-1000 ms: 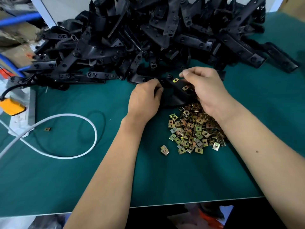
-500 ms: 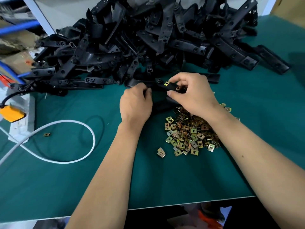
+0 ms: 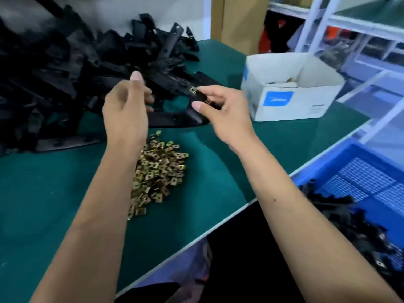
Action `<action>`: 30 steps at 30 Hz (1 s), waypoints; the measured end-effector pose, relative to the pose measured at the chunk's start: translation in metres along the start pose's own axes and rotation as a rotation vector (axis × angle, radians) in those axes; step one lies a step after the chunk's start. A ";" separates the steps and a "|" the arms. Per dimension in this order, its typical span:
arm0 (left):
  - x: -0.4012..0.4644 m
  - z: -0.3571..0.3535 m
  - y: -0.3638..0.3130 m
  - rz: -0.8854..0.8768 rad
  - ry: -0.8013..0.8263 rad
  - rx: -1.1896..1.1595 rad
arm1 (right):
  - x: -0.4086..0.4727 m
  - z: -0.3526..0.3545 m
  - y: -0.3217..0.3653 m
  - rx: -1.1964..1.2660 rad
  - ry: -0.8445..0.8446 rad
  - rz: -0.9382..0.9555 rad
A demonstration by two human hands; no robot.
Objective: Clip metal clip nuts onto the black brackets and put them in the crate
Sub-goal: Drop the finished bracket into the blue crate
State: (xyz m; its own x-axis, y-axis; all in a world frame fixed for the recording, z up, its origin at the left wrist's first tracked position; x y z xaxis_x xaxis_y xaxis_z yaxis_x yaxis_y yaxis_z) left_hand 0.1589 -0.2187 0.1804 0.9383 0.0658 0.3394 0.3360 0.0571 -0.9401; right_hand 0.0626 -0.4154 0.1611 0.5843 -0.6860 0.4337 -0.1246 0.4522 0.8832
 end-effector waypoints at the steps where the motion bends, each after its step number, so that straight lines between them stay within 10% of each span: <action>1: -0.011 -0.028 -0.012 -0.022 0.062 -0.012 | 0.004 0.029 -0.009 0.006 -0.058 -0.018; 11: -0.309 -0.278 -0.057 -0.589 1.010 0.245 | -0.100 0.348 -0.155 -0.191 -0.776 -0.409; 18: -0.458 -0.289 0.048 -0.380 1.695 0.452 | -0.216 0.449 -0.244 -0.872 -0.370 -0.791; 23: -0.470 -0.286 0.064 -0.252 1.657 0.397 | -0.231 0.463 -0.242 -0.914 -0.373 -0.784; 30: -0.395 -0.316 0.013 -0.279 1.184 0.221 | -0.152 0.443 -0.171 -0.994 -0.698 -0.490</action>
State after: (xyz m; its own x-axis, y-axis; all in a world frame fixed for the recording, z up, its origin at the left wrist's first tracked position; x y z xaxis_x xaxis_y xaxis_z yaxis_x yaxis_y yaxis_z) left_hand -0.1819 -0.5591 0.0239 0.3708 -0.9107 0.1818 0.6236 0.0991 -0.7755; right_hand -0.3599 -0.6412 0.0239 -0.1739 -0.9116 0.3724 0.7975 0.0915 0.5963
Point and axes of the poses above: each hand's wrist, its own x-axis towards the middle knuckle, its own z-axis out of the back of the hand, y = z × x, the point moved 7 cm from there along x, towards the middle knuckle, and after that the axes turned 13 degrees about -y, right-handed, at the moved point
